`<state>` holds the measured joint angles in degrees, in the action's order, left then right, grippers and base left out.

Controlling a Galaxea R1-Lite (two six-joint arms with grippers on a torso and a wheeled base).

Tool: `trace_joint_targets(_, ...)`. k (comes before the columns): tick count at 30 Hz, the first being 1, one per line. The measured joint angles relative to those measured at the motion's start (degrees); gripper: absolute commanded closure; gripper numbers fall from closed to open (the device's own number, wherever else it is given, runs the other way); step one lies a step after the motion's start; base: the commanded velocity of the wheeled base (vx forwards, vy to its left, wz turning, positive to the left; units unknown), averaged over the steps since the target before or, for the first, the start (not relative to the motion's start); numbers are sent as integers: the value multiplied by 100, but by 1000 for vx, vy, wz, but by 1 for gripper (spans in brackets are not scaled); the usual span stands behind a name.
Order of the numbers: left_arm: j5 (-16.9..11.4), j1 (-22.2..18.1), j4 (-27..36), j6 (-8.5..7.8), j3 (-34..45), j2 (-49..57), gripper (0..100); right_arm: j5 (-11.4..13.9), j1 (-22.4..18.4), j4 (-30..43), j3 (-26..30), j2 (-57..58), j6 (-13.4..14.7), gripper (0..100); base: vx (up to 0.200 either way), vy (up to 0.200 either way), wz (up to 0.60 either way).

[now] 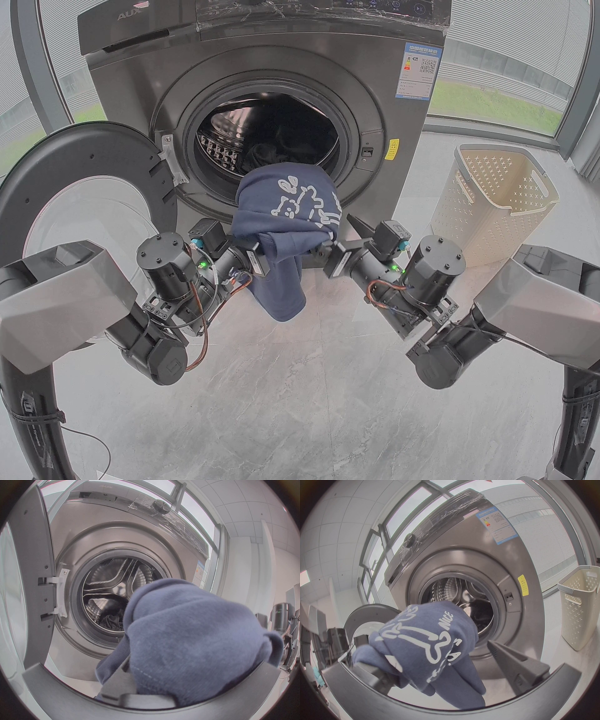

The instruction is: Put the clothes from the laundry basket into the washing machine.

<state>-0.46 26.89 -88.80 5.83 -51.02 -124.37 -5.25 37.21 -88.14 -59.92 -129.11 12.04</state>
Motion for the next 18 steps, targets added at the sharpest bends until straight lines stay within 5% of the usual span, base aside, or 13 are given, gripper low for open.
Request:
trace_joint_targets(11,-16,11,23,9,1282,894,100,358,79,-11,2549,1241,-402,0,0,0,0)
trace_joint_targets(18,39,63,4,363,2483,1840,100,200,-215,-5,3279,2008,-324,0,0,0,0)
